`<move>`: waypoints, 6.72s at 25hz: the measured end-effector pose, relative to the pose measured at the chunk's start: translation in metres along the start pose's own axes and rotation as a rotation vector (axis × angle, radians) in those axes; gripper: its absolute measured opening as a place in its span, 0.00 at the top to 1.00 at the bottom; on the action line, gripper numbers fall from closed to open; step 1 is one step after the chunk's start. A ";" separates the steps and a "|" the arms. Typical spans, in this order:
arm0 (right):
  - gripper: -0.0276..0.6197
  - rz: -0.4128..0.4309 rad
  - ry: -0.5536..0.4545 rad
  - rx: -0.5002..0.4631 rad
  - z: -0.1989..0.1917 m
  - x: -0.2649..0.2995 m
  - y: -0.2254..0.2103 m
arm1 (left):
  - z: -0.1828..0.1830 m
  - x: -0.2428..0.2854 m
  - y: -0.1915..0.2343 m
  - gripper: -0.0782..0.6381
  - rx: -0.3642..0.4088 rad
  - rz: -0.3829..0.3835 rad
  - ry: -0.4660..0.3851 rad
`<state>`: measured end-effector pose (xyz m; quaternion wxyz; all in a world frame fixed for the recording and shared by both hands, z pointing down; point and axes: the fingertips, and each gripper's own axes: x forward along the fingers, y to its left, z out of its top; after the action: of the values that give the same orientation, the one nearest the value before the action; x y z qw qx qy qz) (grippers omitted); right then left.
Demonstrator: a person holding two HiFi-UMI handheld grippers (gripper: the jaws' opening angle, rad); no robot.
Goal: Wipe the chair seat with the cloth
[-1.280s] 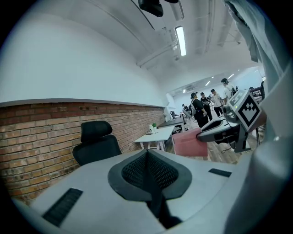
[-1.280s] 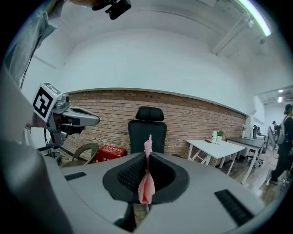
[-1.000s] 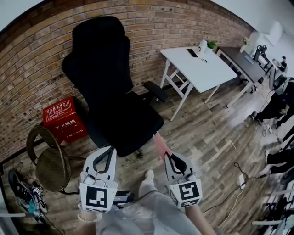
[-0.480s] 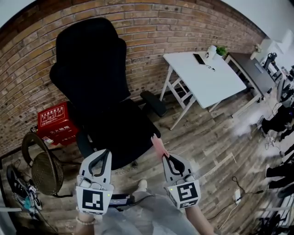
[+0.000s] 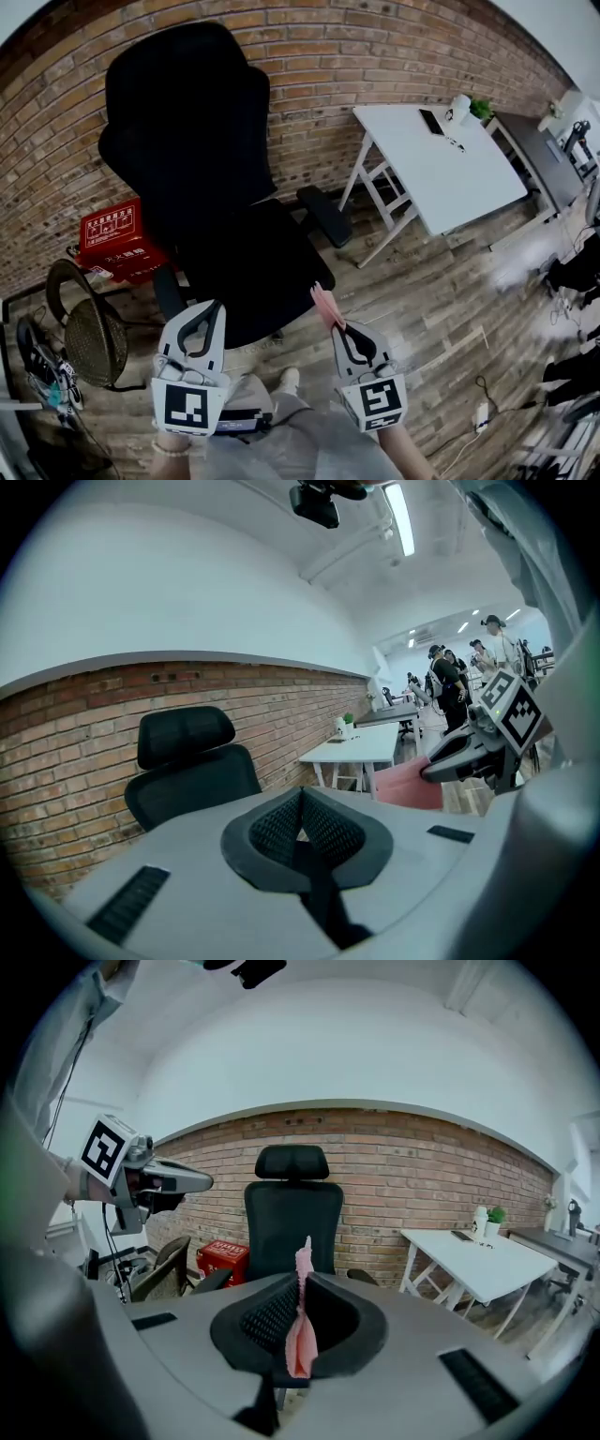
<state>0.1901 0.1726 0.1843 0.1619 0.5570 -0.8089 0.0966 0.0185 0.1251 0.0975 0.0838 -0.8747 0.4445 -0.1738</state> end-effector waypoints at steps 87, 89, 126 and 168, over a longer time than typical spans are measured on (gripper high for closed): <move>0.88 0.035 0.405 -0.153 -0.239 0.654 0.025 | -0.358 0.258 0.256 0.87 -0.018 -0.049 0.255; 0.88 0.082 0.400 -0.140 -0.241 0.653 0.048 | -0.359 0.253 0.259 0.87 -0.020 -0.039 0.258; 0.88 0.413 0.435 -0.217 -0.274 0.593 0.178 | -0.355 0.232 0.252 0.87 -0.036 0.003 0.275; 0.88 0.160 0.540 -0.202 -0.309 0.525 0.016 | -0.341 0.256 0.195 0.87 -0.003 -0.083 0.247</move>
<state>0.0517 -0.1740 0.6655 0.4177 0.4268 -0.7833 0.1726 -0.1170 -0.1938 0.4136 0.0201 -0.8644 0.4152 -0.2829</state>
